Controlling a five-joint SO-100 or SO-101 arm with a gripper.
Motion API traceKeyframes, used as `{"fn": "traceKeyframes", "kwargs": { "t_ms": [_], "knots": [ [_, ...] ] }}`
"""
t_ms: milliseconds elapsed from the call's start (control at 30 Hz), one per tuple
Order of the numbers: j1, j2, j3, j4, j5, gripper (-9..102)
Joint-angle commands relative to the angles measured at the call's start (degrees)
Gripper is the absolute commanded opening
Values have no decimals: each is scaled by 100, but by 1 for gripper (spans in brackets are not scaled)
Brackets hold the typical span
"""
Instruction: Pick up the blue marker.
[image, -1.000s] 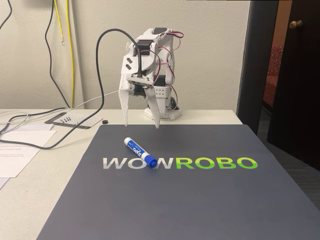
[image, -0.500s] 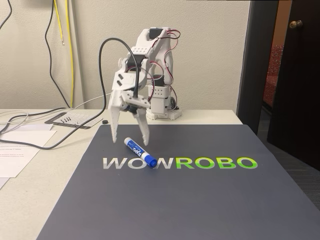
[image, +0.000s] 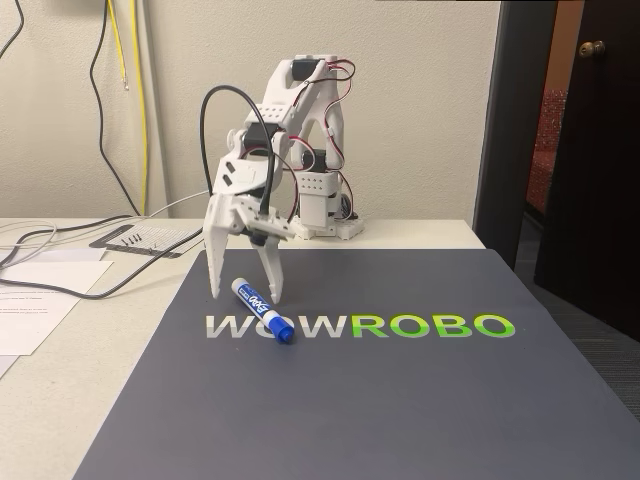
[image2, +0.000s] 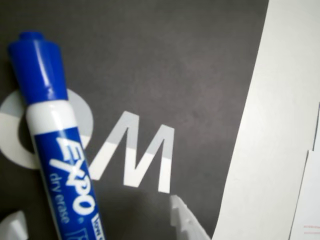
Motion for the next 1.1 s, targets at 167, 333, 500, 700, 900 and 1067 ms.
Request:
{"fn": "traceKeyframes", "kwargs": {
  "t_ms": [167,333,500,700,900,1067],
  "knots": [
    [88,-211,0,-431,-141,32],
    [132,-229,193,-677,-237,21],
    [149,-237,448,-984,-281,15],
    [167,-404,466,-1257,-308,11],
    [114,-571,510,-1626,-229,5],
    [185,-694,422,-1784,-369,0]
  ]
}}
